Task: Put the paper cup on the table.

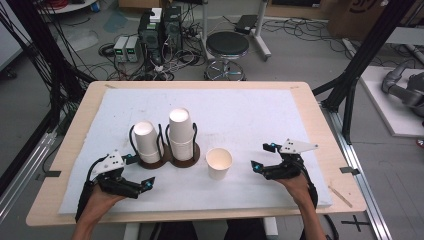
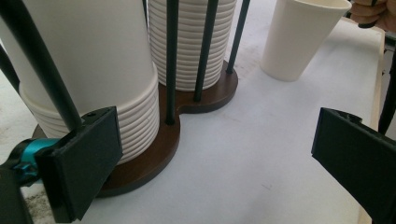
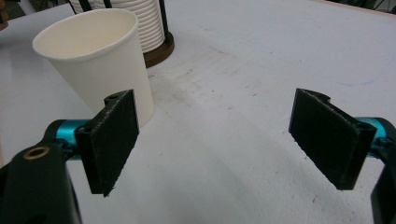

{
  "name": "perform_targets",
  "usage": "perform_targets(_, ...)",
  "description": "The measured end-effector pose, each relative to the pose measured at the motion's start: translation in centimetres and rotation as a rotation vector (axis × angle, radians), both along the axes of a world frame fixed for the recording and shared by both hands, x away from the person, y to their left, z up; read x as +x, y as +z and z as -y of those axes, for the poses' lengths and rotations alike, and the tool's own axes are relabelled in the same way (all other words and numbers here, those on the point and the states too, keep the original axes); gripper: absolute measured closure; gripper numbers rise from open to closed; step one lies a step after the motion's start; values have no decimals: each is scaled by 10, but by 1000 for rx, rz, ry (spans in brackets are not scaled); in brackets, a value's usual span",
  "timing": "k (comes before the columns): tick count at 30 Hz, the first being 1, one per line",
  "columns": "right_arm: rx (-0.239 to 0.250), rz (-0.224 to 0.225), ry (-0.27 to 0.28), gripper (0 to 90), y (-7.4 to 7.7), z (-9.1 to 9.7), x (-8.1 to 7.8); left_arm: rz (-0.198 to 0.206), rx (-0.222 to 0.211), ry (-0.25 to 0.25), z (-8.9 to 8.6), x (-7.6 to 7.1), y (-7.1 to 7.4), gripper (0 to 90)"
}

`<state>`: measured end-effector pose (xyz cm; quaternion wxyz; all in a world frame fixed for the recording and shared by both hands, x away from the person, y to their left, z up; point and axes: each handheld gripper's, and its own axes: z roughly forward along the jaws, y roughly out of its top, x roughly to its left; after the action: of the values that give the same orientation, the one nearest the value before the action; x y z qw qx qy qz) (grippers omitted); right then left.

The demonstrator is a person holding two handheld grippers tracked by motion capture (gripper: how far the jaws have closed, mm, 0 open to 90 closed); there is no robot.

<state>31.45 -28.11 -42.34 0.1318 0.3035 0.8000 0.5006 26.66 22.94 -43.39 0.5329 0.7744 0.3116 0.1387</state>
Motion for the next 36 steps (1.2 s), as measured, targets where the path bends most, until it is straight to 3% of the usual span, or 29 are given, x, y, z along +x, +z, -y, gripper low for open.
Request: perform_targets(36, 1, -4, 6, 164, 0, -3, 0, 5, -18, 11, -3, 0, 1, 17)
